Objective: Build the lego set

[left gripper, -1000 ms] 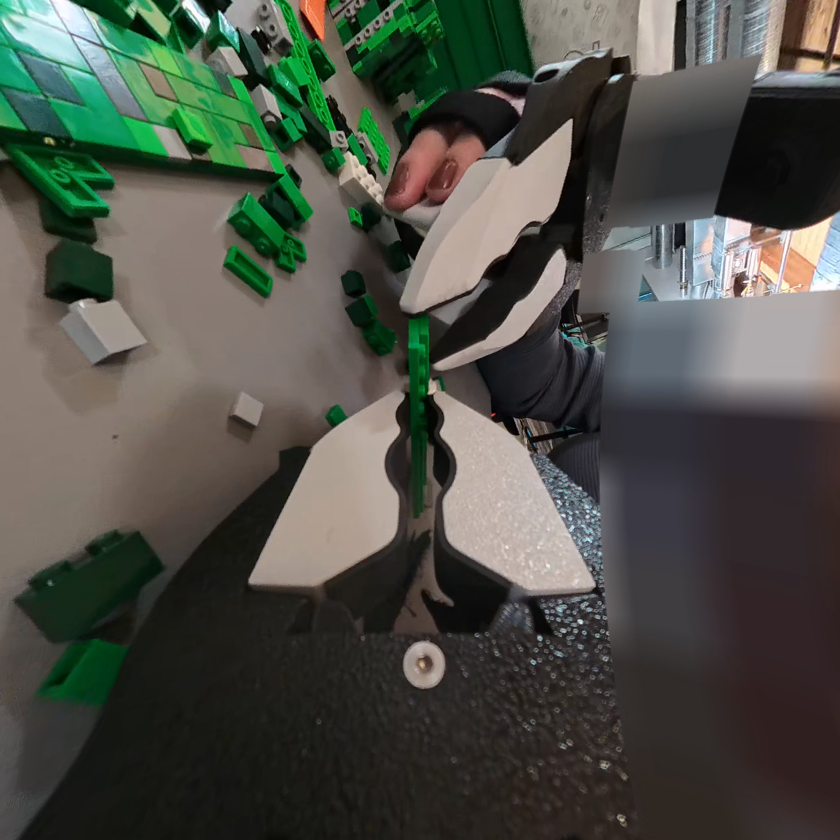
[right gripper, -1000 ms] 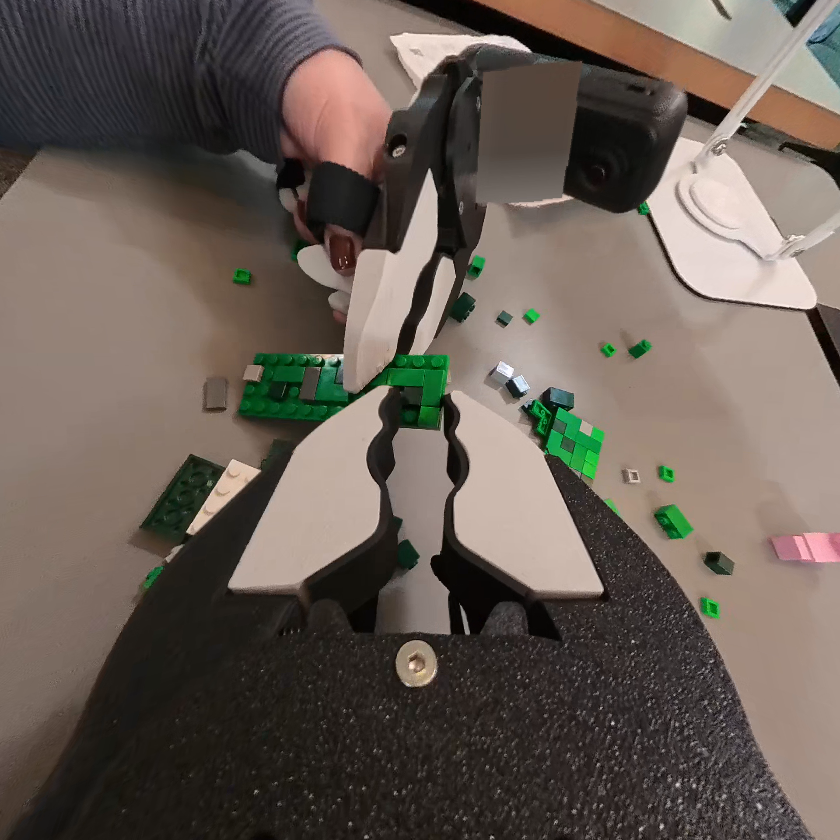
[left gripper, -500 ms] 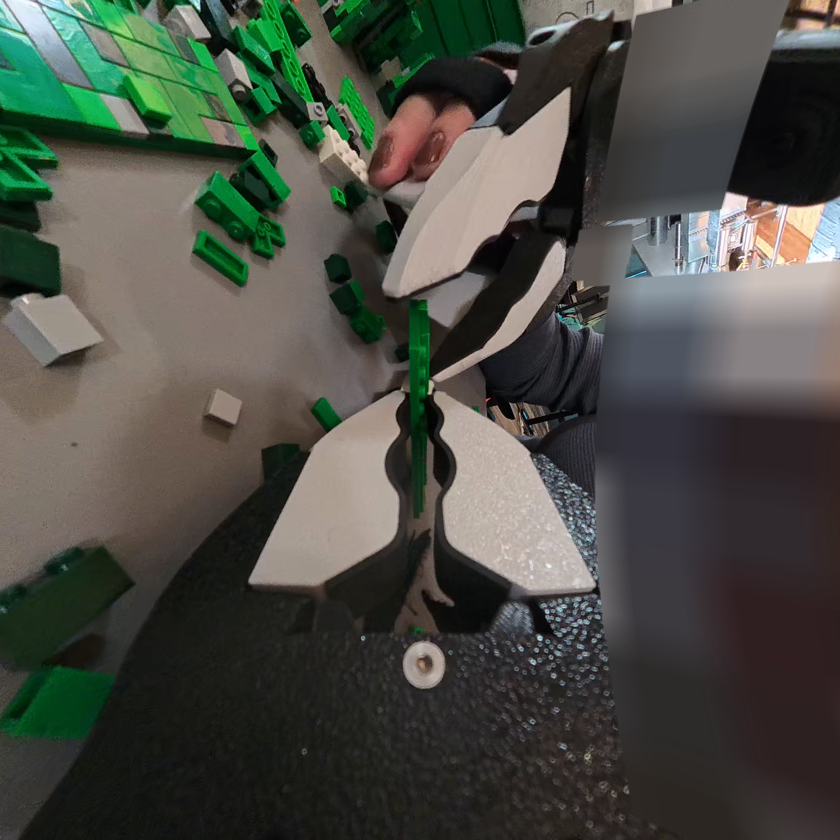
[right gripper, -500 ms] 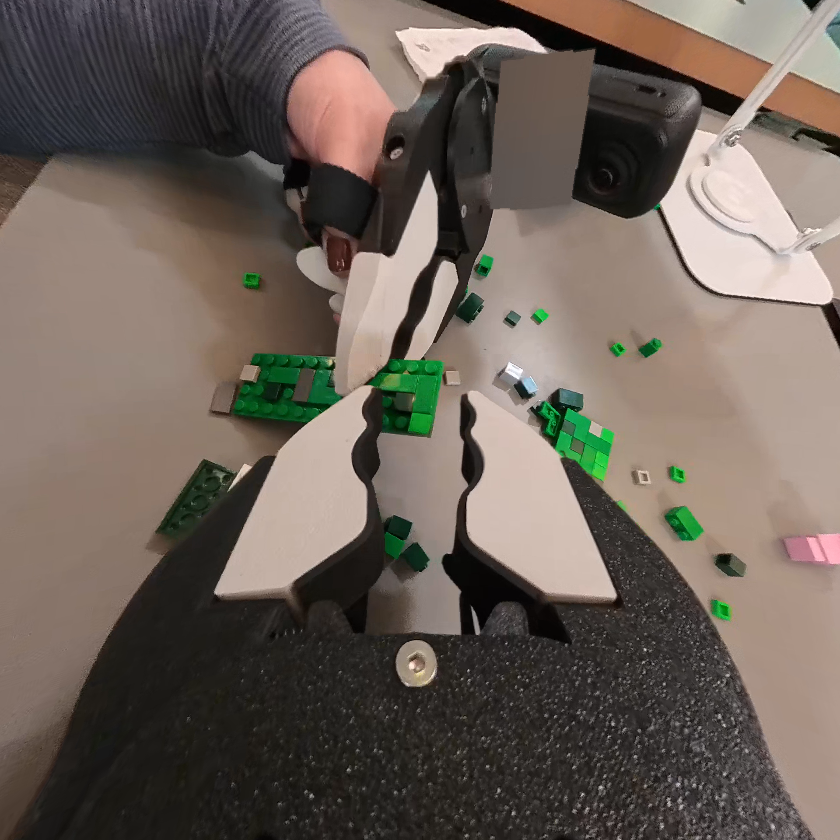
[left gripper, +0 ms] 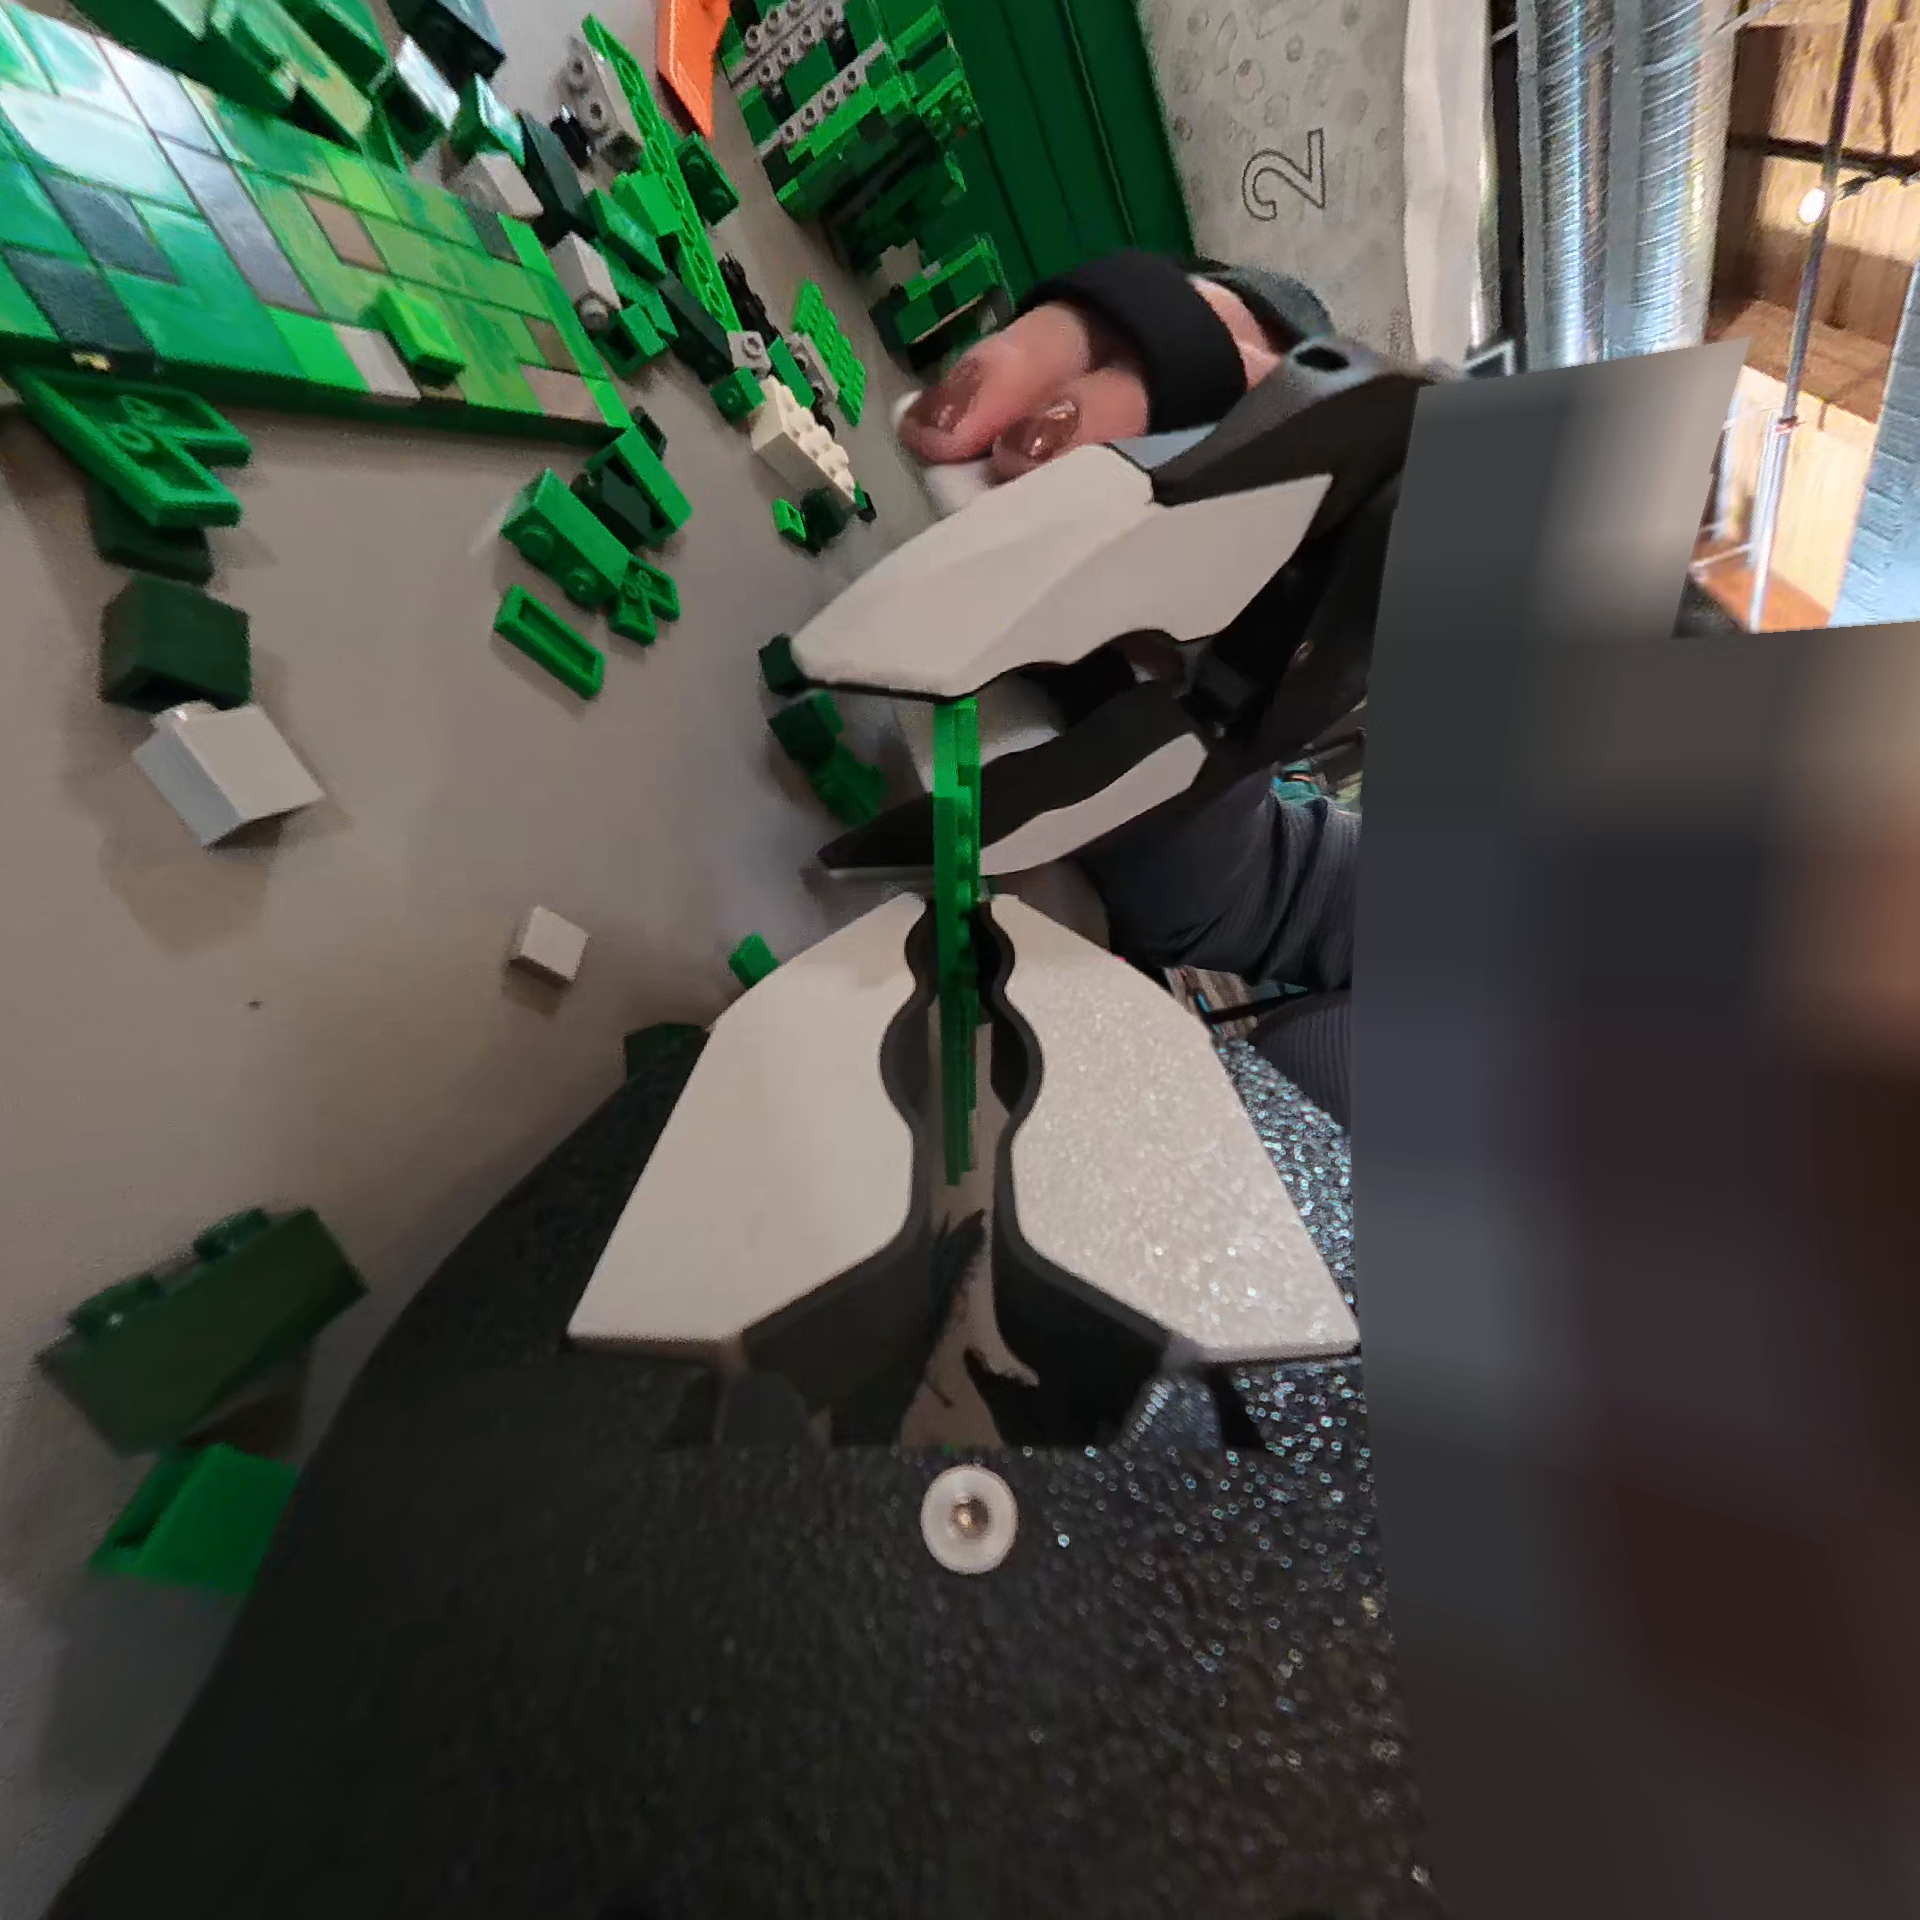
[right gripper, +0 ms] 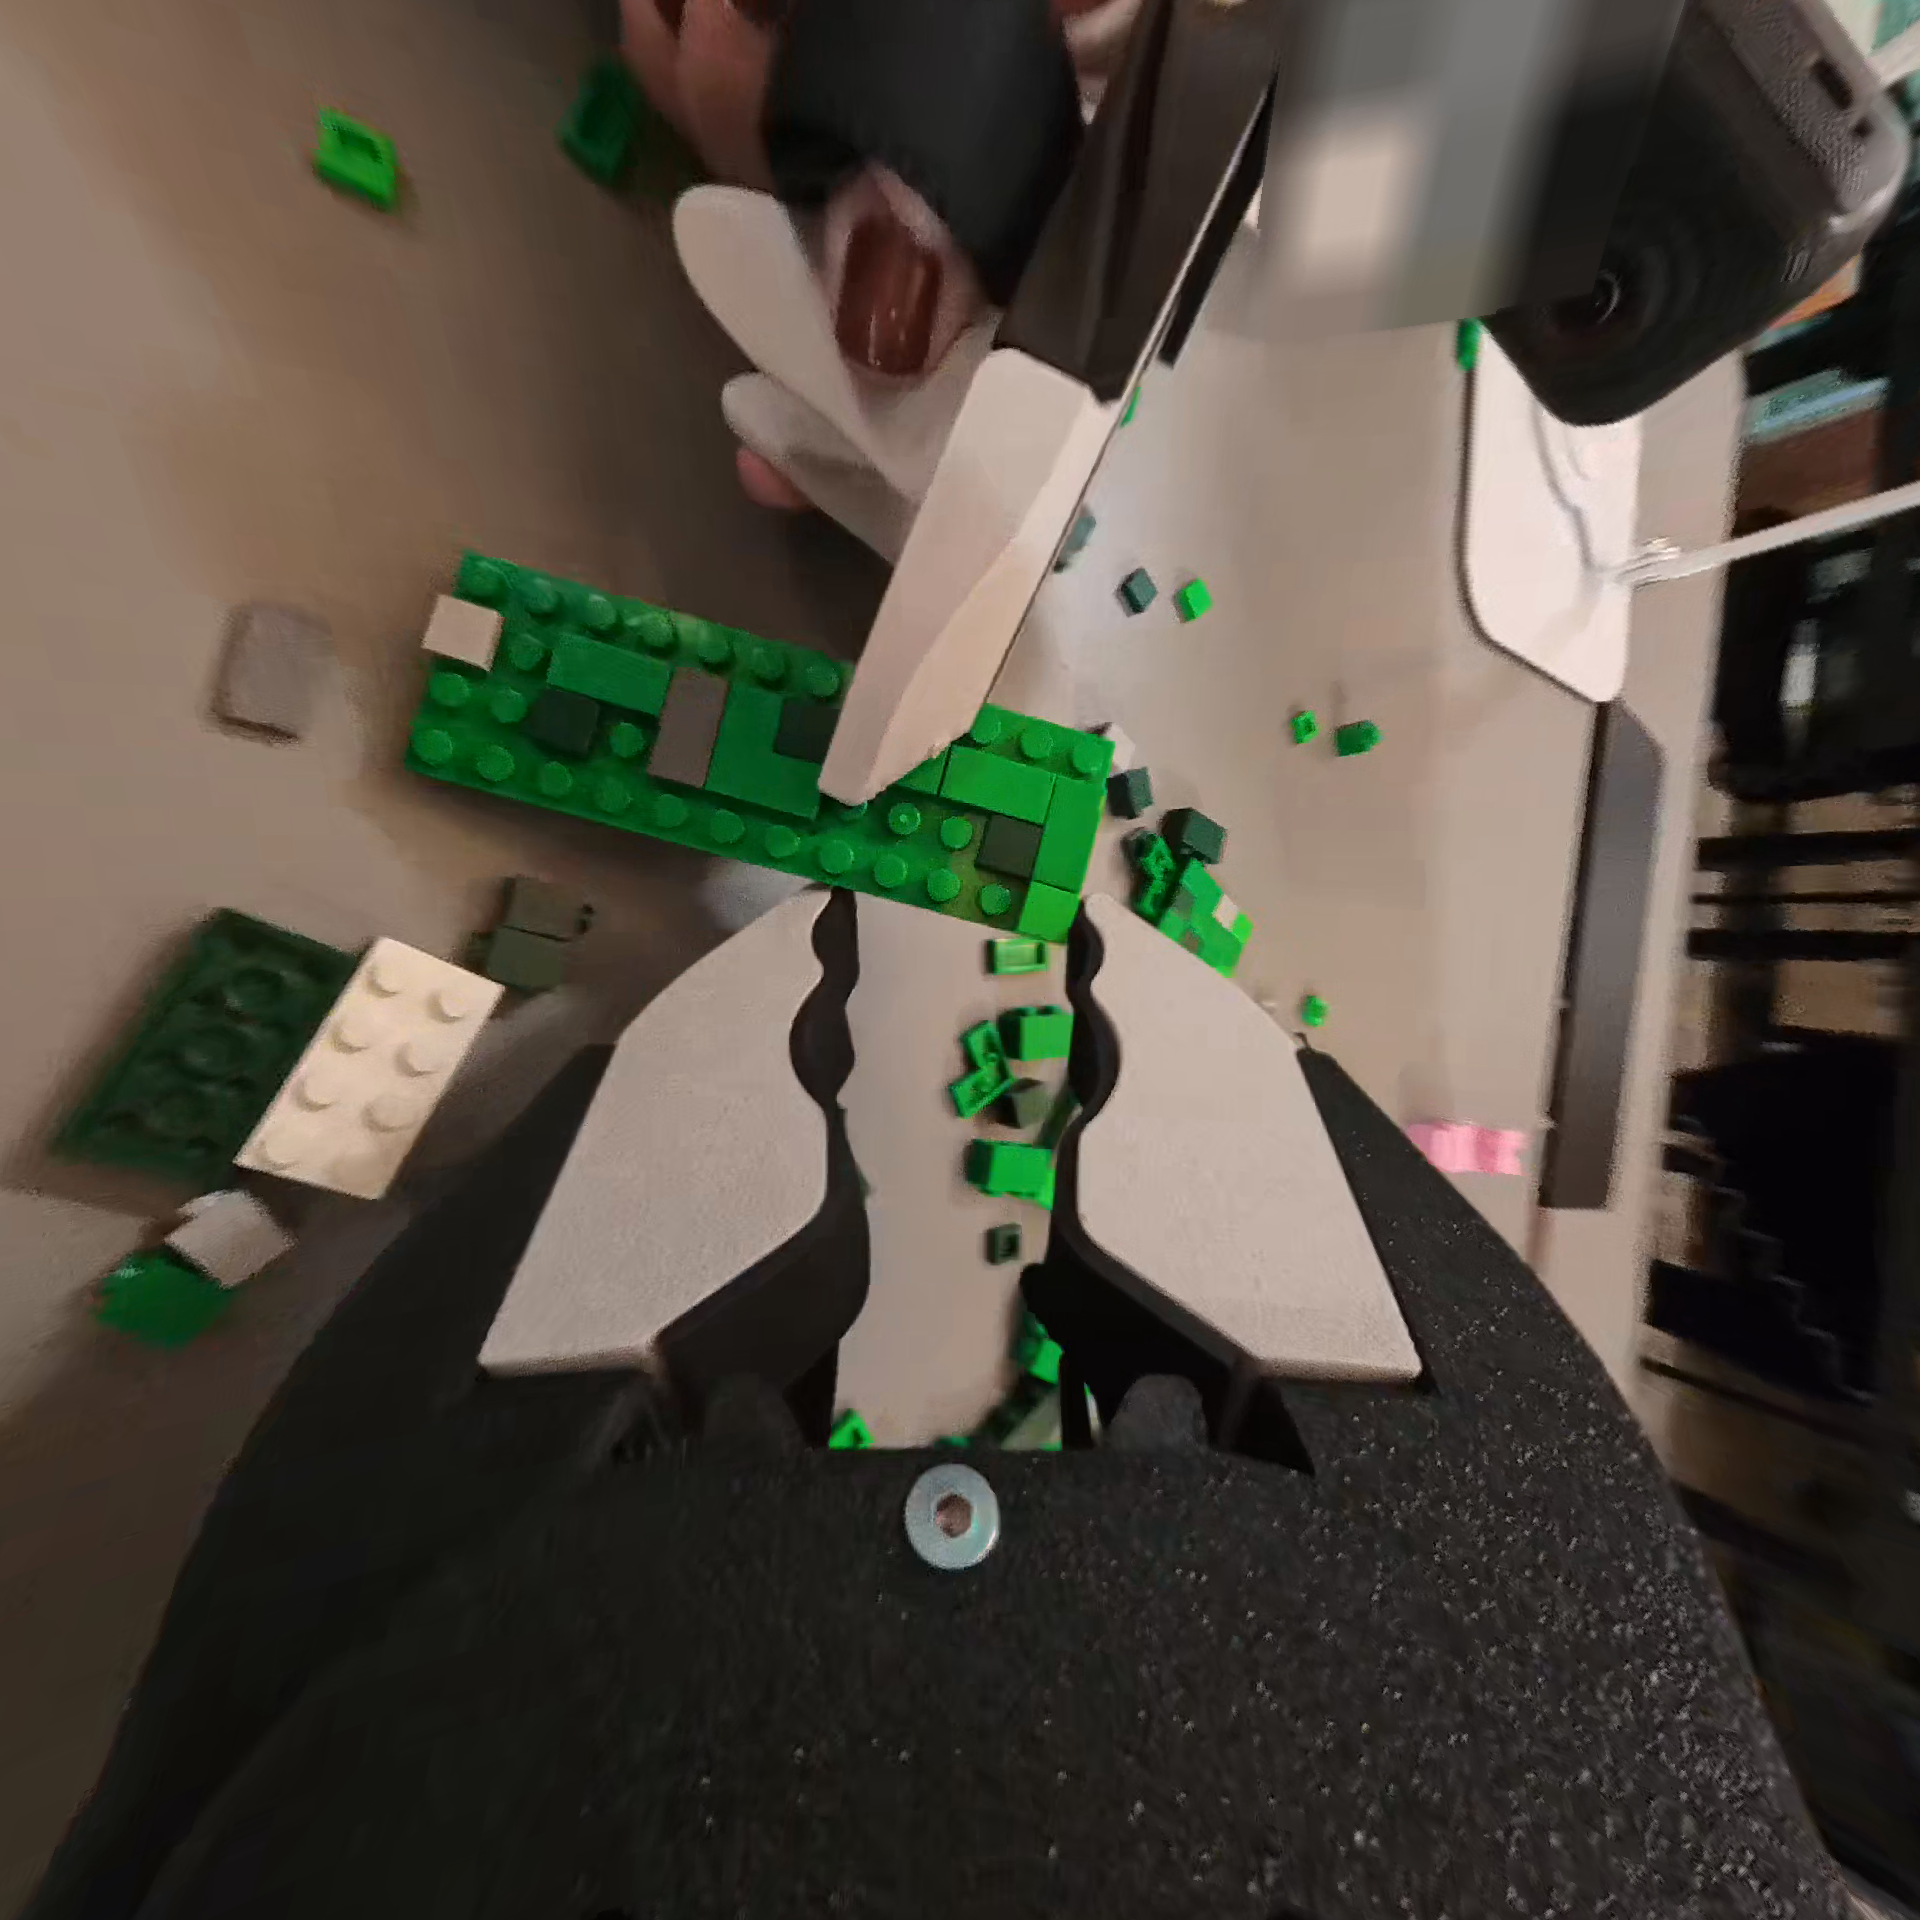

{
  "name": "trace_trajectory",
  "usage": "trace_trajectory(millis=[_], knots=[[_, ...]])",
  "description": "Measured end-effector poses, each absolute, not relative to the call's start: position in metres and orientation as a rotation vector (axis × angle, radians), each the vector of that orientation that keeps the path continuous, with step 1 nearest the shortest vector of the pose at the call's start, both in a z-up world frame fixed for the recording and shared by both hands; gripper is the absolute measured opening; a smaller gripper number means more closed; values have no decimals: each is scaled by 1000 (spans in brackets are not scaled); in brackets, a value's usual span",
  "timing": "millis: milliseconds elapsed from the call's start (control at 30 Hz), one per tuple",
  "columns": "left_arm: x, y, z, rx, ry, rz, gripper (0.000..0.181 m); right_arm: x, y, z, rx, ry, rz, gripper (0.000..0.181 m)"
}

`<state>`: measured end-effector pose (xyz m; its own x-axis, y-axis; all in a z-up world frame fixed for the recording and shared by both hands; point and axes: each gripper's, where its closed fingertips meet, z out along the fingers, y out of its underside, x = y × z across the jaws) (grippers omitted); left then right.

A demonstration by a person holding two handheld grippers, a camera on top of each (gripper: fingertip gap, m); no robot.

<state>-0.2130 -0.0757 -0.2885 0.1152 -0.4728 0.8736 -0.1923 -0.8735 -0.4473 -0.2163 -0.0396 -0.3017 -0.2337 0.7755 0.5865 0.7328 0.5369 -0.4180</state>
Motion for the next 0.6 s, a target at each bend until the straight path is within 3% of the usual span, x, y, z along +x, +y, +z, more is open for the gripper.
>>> trace_trajectory(millis=[333,500,567,600], knots=[[-217,-61,-283,-2108,715,-1599,6,-226,-20,-291,-1038,-1918,-298,51],[-214,-64,-284,-2108,762,-1583,6,-225,-15,-289,-942,-1923,-458,34],[-212,-59,-278,-2059,731,-1588,10,-229,-15,-283,-924,-1882,-440,9],[-212,-57,-273,-2026,715,-1603,10,-228,-13,-281,-920,-1866,-453,6]])
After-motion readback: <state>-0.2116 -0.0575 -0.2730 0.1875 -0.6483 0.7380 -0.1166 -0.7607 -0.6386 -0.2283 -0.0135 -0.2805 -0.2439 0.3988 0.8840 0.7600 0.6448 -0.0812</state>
